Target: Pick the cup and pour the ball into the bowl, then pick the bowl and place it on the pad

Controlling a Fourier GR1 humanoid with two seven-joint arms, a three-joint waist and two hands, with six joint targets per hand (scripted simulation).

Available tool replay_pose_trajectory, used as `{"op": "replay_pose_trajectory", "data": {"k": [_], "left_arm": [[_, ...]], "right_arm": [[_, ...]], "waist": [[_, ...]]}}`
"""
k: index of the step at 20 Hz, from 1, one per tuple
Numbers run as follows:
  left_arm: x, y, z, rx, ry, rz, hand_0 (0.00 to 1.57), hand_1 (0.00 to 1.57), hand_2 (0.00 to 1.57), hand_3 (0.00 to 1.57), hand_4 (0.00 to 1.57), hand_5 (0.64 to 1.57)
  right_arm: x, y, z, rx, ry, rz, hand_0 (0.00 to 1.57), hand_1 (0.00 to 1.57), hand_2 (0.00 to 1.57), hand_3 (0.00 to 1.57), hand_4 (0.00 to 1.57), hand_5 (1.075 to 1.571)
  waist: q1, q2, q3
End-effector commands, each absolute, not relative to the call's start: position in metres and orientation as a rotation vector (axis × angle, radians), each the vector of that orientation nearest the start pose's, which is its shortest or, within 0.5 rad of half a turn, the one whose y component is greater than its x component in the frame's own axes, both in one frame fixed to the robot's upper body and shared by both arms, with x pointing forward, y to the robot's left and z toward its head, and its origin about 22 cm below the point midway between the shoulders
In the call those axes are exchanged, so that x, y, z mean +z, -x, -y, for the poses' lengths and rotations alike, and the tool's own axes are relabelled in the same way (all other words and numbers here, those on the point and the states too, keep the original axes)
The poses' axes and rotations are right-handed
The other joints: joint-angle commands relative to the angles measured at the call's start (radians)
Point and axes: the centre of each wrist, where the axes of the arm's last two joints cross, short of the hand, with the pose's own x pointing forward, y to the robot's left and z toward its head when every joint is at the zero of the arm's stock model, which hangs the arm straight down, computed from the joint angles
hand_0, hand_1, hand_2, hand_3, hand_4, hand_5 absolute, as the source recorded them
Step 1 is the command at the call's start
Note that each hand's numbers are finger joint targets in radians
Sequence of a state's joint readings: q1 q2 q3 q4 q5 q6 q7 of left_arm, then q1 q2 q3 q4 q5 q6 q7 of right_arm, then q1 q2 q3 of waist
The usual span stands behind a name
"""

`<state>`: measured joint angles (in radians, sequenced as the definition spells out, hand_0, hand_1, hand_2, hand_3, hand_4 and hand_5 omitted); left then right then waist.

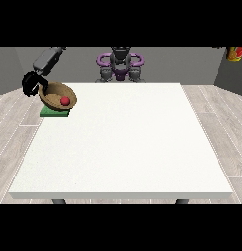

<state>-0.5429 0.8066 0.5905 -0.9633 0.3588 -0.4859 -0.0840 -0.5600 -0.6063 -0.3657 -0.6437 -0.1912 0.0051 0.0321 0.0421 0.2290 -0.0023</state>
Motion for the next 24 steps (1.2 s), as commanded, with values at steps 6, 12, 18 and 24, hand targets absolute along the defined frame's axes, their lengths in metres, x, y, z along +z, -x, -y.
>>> {"op": "replay_pose_trajectory", "data": {"k": [6, 12, 18, 24], "left_arm": [[0.215, -0.289, -0.522, -0.049, -0.196, 1.937, 0.0, 0.0, 0.0, 0.0, 1.19, 1.563], [0.204, -0.285, -0.532, -0.021, -0.245, 1.94, 0.0, 0.0, 0.0, 0.0, 1.19, 1.562], [0.205, -0.293, -0.52, -0.007, -0.236, 1.978, 0.0, 0.0, 0.0, 0.0, 1.19, 1.565], [0.233, -0.285, -0.531, -0.035, -0.232, 2.033, 0.0, 0.0, 0.0, 0.0, 1.19, 1.569]], "right_arm": [[0.067, -0.319, 0.491, -0.411, 0.573, 1.244, 1.57, 1.57, 1.57, 1.09, 0.0, 1.55], [0.065, -0.339, 0.465, -0.429, 0.537, 1.294, 1.46, 1.46, 1.39, 0.8, 0.0, 1.539], [0.05, -0.346, 0.449, -0.481, 0.511, 1.357, 1.43, 1.43, 1.38, 0.67, 0.0, 1.534], [0.068, -0.348, 0.46, -0.345, 0.549, 1.371, 0.19, 0.19, 0.41, 0.79, 0.0, 1.454]], "waist": [[0.037, 0.001, 0.0027], [0.011, 0.014, 0.002], [0.032, 0.059, 0.0031], [0.061, 0.105, 0.0027]]}}
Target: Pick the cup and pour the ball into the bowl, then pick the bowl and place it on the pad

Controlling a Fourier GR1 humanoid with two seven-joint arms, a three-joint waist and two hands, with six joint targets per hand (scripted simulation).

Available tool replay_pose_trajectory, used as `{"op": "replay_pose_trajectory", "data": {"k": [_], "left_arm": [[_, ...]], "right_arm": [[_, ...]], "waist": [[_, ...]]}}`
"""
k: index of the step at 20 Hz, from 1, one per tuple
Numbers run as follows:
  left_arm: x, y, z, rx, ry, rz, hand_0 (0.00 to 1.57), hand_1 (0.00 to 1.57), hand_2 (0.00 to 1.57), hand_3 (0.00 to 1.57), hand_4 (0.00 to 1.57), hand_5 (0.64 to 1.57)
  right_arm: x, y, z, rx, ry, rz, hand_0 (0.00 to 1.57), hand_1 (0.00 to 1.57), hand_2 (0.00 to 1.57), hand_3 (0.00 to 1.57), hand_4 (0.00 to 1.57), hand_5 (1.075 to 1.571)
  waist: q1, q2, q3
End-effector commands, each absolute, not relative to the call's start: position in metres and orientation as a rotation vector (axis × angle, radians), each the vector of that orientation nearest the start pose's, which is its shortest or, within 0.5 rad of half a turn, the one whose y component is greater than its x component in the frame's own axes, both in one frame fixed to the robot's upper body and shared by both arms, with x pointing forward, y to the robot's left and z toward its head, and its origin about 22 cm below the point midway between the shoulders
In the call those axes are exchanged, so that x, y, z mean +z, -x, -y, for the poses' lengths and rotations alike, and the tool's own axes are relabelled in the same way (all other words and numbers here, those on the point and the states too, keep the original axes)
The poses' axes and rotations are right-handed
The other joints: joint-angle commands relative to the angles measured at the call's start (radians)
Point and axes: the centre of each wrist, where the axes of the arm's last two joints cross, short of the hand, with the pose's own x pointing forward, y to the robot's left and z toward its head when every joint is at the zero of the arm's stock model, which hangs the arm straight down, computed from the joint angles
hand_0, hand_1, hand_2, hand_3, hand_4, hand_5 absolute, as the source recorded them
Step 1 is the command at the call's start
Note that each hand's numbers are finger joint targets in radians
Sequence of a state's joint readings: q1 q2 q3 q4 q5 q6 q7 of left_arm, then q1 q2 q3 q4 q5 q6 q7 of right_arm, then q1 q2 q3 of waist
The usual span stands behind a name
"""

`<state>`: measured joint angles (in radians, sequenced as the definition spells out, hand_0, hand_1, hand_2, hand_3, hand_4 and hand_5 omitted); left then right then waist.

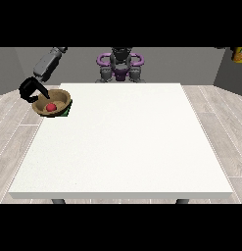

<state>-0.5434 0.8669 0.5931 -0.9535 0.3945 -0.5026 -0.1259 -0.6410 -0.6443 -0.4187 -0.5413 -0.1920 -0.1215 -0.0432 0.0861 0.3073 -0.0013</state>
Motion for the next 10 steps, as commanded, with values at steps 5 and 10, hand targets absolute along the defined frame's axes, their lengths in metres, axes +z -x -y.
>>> {"op": "replay_pose_trajectory", "data": {"k": [5, 10], "left_arm": [[0.231, -0.301, -0.507, -0.03, -0.183, 1.997, 0.0, 0.0, 0.0, 0.0, 1.19, 1.569], [0.17, -0.301, -0.506, -0.007, -0.244, 1.812, 0.0, 0.0, 0.0, 0.0, 1.19, 1.569]], "right_arm": [[0.064, -0.351, 0.456, -0.269, 0.546, 1.321, 0.0, 0.0, 0.0, 0.0, 0.0, 1.4], [0.107, -0.365, 0.454, -0.16, 0.549, 1.218, 0.0, 0.0, 0.0, 0.0, 0.2, 1.375]], "waist": [[0.009, -0.03, 0.0025], [-0.052, -0.223, -0.0011]]}}
